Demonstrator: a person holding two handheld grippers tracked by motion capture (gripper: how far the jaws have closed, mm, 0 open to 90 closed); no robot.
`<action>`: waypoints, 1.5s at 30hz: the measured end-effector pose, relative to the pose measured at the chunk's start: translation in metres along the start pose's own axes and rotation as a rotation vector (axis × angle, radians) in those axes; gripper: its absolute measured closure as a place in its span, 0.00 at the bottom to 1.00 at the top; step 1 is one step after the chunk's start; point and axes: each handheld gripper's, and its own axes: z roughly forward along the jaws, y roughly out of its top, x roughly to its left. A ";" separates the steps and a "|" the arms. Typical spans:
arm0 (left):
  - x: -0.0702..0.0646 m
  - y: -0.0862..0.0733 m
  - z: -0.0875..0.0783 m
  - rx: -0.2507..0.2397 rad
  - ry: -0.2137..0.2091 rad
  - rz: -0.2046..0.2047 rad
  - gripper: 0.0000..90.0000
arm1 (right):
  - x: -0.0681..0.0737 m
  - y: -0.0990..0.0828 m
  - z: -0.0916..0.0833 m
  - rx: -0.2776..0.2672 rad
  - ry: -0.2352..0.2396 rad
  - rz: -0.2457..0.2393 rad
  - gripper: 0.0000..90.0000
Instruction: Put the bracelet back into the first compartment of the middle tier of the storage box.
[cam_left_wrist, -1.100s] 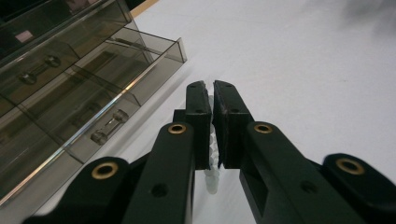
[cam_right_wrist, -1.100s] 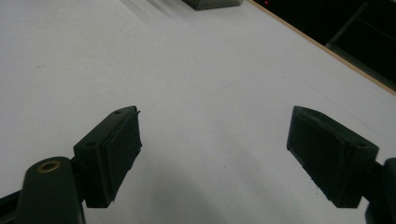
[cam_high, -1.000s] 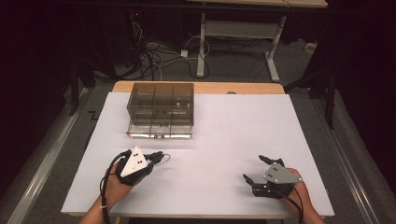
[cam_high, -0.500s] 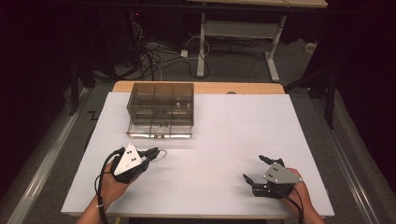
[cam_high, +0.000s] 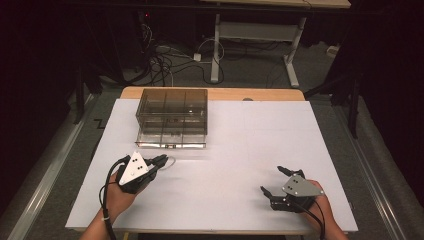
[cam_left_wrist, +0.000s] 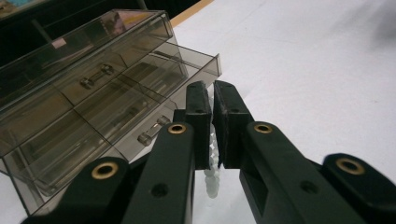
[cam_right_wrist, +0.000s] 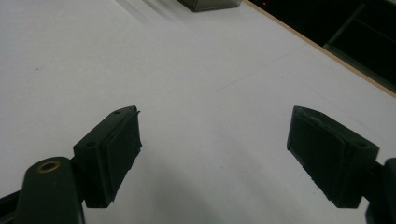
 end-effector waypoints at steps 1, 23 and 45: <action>0.001 0.000 0.000 -0.001 0.005 -0.001 0.93 | 0.000 0.000 0.000 0.000 0.001 -0.001 0.20; 0.020 0.023 0.001 -0.019 0.062 0.001 0.93 | 0.002 0.000 0.002 0.010 0.010 0.006 0.20; 0.050 0.026 0.015 -0.013 0.126 -0.040 0.93 | 0.002 -0.002 0.003 0.017 0.012 0.000 0.20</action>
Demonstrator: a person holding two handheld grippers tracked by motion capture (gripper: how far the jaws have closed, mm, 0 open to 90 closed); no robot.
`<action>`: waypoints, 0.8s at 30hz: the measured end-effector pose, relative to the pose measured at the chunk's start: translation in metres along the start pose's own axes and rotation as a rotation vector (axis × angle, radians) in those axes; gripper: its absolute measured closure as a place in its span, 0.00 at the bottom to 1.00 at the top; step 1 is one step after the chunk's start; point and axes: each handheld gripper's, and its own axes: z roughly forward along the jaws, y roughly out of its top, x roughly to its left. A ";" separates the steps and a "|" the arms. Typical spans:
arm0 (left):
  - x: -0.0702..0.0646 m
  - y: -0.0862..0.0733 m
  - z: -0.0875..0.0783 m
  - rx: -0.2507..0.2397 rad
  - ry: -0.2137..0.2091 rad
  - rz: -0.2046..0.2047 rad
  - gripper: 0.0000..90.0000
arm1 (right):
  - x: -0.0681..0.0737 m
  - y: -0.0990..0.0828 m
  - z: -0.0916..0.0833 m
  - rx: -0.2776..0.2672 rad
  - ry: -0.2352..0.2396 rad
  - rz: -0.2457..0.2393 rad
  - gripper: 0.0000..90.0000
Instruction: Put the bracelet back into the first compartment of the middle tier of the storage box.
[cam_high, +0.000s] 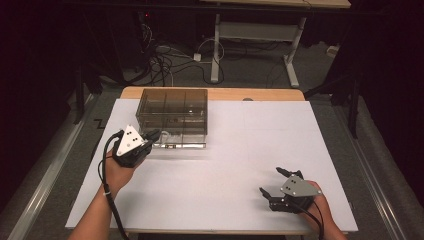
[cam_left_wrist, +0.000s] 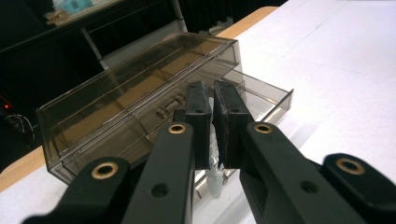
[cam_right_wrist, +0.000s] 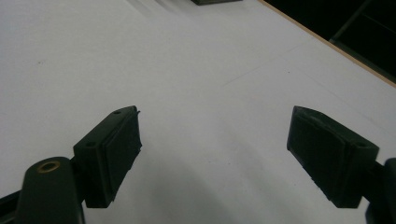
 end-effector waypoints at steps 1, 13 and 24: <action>0.001 -0.001 0.001 0.001 0.001 -0.005 0.93 | 0.000 0.000 0.000 0.000 0.000 0.000 0.20; 0.018 -0.010 0.018 0.012 0.049 -0.036 0.93 | 0.001 0.000 0.001 0.006 -0.001 -0.001 0.20; 0.029 -0.028 0.030 0.063 0.074 -0.077 0.93 | 0.002 -0.001 0.003 0.012 0.005 -0.008 0.20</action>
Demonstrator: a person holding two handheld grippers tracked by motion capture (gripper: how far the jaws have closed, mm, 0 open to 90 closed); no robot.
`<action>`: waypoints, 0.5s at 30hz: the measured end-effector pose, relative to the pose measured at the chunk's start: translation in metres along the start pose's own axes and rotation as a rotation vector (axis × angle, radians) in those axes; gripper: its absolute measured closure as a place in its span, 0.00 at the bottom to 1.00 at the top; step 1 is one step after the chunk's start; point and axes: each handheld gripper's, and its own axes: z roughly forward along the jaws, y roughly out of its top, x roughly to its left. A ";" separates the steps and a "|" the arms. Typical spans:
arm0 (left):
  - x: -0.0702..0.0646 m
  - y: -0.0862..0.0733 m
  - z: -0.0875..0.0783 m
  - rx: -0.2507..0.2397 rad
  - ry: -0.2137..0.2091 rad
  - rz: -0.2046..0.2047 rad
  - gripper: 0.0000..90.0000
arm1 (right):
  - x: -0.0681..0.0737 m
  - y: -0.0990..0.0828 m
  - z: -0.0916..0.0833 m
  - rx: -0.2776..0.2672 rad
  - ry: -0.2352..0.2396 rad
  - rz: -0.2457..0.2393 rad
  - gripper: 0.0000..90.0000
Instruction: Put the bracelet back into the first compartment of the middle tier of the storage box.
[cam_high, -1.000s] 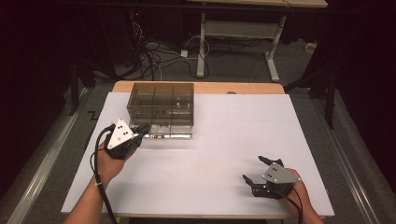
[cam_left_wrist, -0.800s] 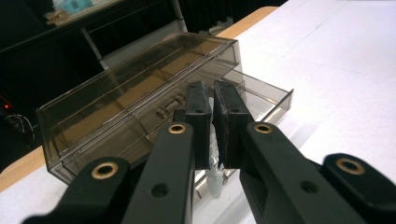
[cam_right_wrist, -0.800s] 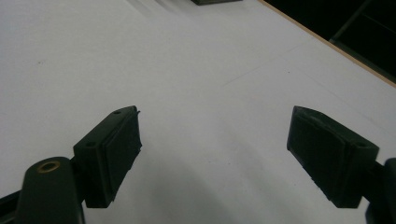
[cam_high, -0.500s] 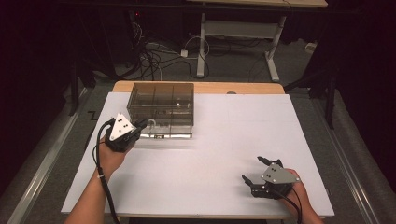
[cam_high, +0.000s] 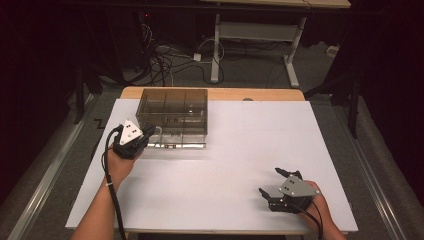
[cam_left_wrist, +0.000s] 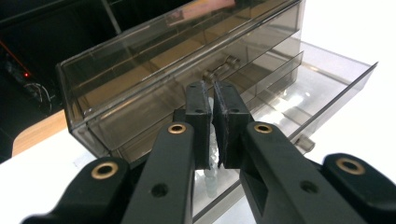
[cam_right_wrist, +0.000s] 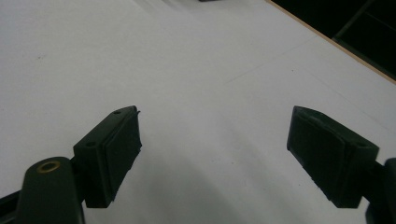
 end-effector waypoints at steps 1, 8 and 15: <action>0.001 -0.001 0.001 0.003 0.000 -0.002 0.93 | 0.000 0.000 0.000 0.000 0.001 0.000 0.20; 0.004 -0.009 0.006 0.034 0.010 -0.007 0.93 | 0.001 0.000 0.001 0.006 0.007 -0.004 0.20; 0.008 -0.016 0.009 0.053 0.028 -0.019 0.92 | 0.001 0.000 0.001 0.006 0.009 -0.006 0.20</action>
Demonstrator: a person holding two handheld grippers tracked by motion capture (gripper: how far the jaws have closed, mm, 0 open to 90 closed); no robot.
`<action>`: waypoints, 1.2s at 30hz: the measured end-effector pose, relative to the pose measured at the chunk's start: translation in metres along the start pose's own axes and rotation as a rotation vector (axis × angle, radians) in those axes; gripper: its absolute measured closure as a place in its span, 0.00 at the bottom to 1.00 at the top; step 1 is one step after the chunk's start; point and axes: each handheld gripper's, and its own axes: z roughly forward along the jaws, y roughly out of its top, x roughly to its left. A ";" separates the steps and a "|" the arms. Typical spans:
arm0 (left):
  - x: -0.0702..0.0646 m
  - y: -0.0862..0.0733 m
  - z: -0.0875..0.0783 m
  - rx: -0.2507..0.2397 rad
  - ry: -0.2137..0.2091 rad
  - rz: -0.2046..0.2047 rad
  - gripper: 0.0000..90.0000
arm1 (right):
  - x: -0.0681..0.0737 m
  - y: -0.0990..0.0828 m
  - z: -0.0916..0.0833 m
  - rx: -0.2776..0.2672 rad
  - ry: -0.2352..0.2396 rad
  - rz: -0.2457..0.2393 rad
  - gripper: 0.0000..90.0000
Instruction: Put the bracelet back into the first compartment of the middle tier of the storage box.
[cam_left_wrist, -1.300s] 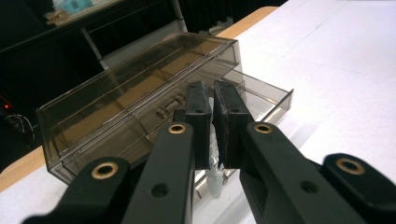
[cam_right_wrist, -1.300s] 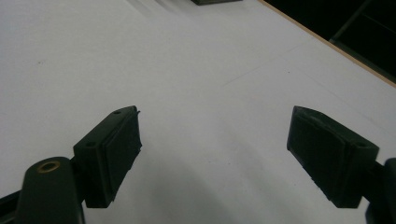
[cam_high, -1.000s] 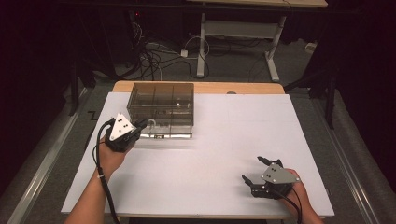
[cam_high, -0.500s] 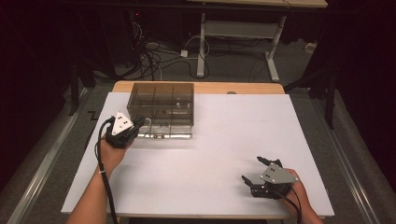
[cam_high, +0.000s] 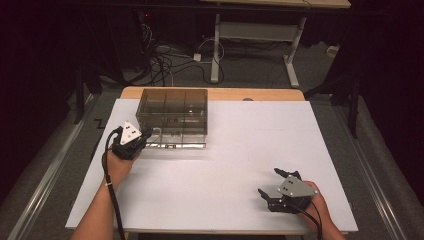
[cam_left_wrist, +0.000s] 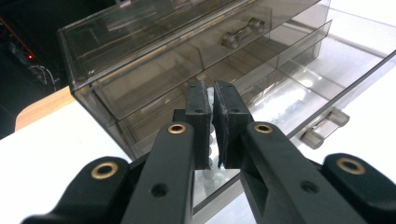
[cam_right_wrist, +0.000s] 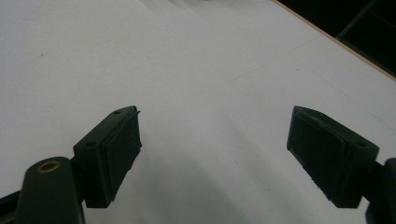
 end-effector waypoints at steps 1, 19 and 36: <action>0.001 -0.001 0.000 0.004 -0.001 -0.002 0.92 | 0.000 0.000 0.000 0.000 0.000 0.001 0.20; 0.006 -0.011 0.009 0.049 0.050 -0.002 0.92 | 0.001 0.000 0.001 0.007 0.002 -0.013 0.20; 0.002 -0.011 0.010 0.064 0.074 0.015 0.89 | 0.001 0.000 0.000 0.004 0.000 -0.018 0.20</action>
